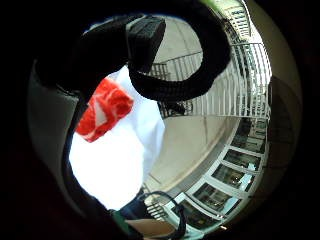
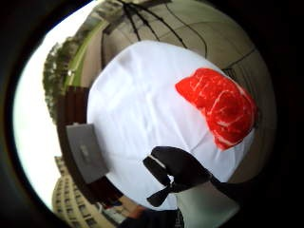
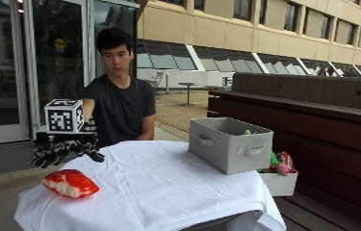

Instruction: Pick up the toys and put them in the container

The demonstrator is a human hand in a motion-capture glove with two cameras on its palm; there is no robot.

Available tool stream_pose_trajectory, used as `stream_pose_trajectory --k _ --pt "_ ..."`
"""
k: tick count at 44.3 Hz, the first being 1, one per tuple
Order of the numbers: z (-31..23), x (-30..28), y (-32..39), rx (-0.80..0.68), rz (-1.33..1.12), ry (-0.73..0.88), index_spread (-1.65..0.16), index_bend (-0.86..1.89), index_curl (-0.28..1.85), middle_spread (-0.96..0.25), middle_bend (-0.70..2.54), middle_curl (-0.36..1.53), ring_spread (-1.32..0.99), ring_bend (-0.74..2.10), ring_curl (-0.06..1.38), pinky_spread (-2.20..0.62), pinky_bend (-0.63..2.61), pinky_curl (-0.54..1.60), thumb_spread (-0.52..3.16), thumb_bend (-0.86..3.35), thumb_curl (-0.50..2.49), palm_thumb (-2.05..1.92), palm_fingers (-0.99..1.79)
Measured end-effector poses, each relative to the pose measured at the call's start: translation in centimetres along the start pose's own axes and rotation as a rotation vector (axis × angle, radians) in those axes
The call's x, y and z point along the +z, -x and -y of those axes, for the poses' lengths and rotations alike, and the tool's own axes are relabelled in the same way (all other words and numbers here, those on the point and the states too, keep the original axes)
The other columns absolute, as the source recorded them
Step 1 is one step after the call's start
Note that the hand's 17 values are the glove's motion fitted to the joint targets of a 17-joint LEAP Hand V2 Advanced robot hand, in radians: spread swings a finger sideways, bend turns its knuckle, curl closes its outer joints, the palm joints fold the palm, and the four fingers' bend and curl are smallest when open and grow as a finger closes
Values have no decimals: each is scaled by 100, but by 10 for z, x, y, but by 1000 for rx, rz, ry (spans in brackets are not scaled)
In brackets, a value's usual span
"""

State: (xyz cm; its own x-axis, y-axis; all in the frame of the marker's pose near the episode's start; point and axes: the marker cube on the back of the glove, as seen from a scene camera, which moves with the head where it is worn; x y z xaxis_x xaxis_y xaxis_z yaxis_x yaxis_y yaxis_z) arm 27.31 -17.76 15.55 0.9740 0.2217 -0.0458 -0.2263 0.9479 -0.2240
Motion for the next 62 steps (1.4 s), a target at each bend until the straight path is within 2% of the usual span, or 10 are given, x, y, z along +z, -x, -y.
stream_pose_trajectory --k 12,26,32,37,43,49,57,58,59,62 --pt "16 47 -13 56 1 100 -30 1 4 -4 17 34 2 39 30 6 126 35 102 0 34 10 -24" --pt "24 78 -19 75 5 160 -30 0 3 -2 19 35 2 39 31 5 128 35 112 17 39 51 -23" --pt "26 78 -21 82 82 101 -34 19 9 -7 23 37 -3 46 33 4 115 32 115 26 44 67 5" --pt "25 72 -21 98 107 25 -39 37 15 -17 26 39 -15 57 33 -2 101 26 120 32 48 77 38" --pt "23 63 -20 118 14 -85 -42 50 22 -26 25 40 -30 65 35 -12 94 25 121 39 54 87 54" --pt "19 58 -21 112 -83 -153 -42 48 24 -36 45 46 -43 73 36 -31 88 24 94 35 62 92 96" --pt "17 56 -24 123 -81 -138 -42 34 24 -42 73 56 -49 89 42 -44 71 24 43 25 69 90 124" --pt "18 55 -23 128 -68 -126 -42 36 25 -43 67 54 -50 87 41 -44 73 25 40 25 70 92 115" --pt "18 55 -22 131 -51 -112 -42 32 24 -43 77 57 -50 92 44 -46 69 24 32 24 70 91 126" --pt "18 52 -18 133 9 -72 -41 31 25 -42 82 59 -50 97 45 -48 68 25 17 22 72 93 128"
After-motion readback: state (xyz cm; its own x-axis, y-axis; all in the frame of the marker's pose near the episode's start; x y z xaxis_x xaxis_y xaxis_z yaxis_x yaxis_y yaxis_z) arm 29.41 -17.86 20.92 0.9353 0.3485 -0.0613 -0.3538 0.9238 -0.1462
